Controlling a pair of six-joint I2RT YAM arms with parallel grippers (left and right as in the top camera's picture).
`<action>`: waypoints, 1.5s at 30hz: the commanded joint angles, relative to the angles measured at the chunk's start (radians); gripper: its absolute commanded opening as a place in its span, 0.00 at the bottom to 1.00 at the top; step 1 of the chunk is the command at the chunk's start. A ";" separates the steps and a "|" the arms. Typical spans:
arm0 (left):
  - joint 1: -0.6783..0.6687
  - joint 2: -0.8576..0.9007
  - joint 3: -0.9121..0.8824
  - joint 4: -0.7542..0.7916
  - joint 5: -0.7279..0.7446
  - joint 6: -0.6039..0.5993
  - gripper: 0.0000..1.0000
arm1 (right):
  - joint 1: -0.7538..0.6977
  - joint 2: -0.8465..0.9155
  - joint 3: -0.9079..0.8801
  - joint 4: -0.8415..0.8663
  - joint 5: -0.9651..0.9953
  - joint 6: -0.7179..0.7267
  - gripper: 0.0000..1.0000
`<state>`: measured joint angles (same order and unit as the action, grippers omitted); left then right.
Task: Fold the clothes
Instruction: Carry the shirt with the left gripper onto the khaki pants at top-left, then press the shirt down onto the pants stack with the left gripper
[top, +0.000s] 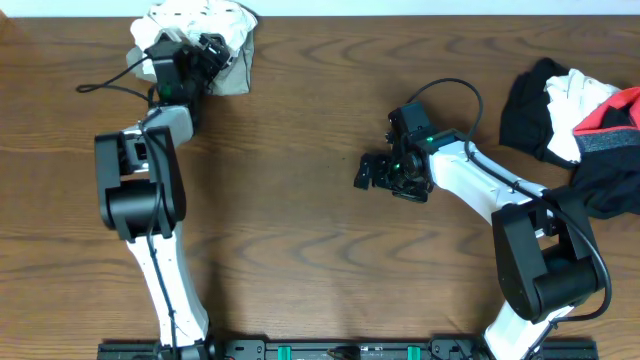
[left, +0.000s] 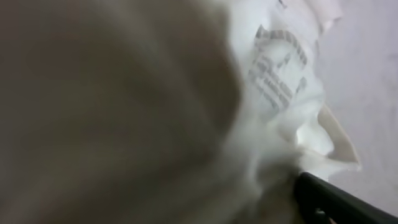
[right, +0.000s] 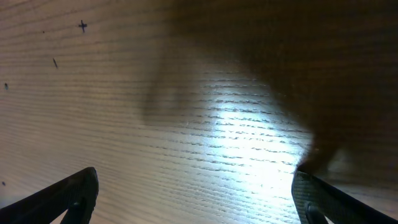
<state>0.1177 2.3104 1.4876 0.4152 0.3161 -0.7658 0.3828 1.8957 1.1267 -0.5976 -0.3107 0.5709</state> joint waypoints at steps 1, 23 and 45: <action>0.012 -0.101 -0.009 -0.127 0.009 -0.008 0.98 | 0.038 0.154 -0.109 -0.007 -0.025 0.008 0.99; 0.003 -0.430 -0.009 -0.158 -0.200 0.093 0.67 | 0.057 0.154 -0.109 0.001 -0.019 -0.011 0.99; 0.013 0.004 -0.009 0.193 -0.362 0.493 0.57 | 0.057 0.154 -0.109 0.004 -0.018 -0.019 0.99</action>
<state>0.1154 2.3516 1.4799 0.6167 0.0143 -0.3790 0.4129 1.8961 1.1240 -0.5781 -0.3241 0.5591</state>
